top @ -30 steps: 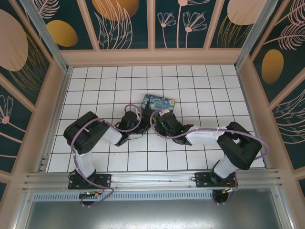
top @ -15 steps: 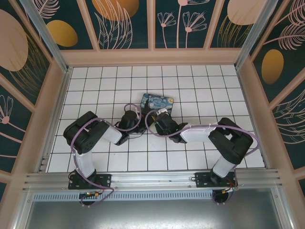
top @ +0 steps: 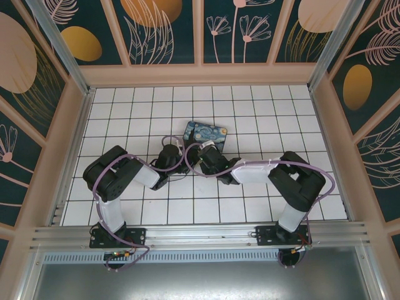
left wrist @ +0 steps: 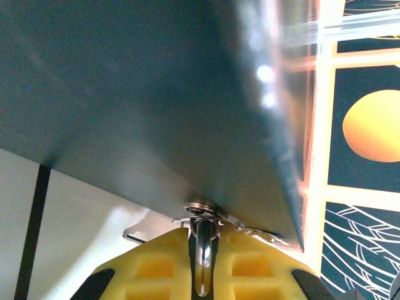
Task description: Unlock the padlock with the key
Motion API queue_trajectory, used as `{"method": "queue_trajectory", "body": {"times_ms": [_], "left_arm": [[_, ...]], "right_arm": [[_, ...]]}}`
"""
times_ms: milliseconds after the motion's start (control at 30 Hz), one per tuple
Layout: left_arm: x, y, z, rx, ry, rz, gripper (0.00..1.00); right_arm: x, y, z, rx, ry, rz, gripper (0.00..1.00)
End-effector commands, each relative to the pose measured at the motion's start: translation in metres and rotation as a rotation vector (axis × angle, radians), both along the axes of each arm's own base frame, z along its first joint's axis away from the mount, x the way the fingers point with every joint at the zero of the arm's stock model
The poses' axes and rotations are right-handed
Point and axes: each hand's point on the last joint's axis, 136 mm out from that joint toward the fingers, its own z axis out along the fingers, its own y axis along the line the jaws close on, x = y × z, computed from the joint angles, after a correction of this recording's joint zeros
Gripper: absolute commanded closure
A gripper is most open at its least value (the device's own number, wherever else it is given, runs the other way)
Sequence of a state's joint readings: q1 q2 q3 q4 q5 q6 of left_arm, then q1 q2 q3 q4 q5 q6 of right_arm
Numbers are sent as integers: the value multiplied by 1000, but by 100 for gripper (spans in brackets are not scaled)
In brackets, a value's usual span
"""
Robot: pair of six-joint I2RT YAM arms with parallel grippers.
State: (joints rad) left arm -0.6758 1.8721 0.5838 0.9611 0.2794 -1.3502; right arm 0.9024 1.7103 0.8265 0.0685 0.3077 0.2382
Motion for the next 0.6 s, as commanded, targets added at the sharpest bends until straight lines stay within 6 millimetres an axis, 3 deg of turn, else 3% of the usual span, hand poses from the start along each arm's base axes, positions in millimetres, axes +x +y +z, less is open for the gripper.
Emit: {"method": "queue_trajectory", "body": {"times_ms": [0,167,500,567], "left_arm": [[-29,-8,-12,15,60,-116,100],[-31,-6,-13,13,63,-112,100],[-30,-7,-12,9,64,-113,100],[-30,-8,-10,5,62,-115,100]], "right_arm": [[38,21,51,130,-128,-37,89],[40,25,60,222,-76,0,100],[26,24,72,442,32,54,100],[23,20,74,446,29,52,85]]}}
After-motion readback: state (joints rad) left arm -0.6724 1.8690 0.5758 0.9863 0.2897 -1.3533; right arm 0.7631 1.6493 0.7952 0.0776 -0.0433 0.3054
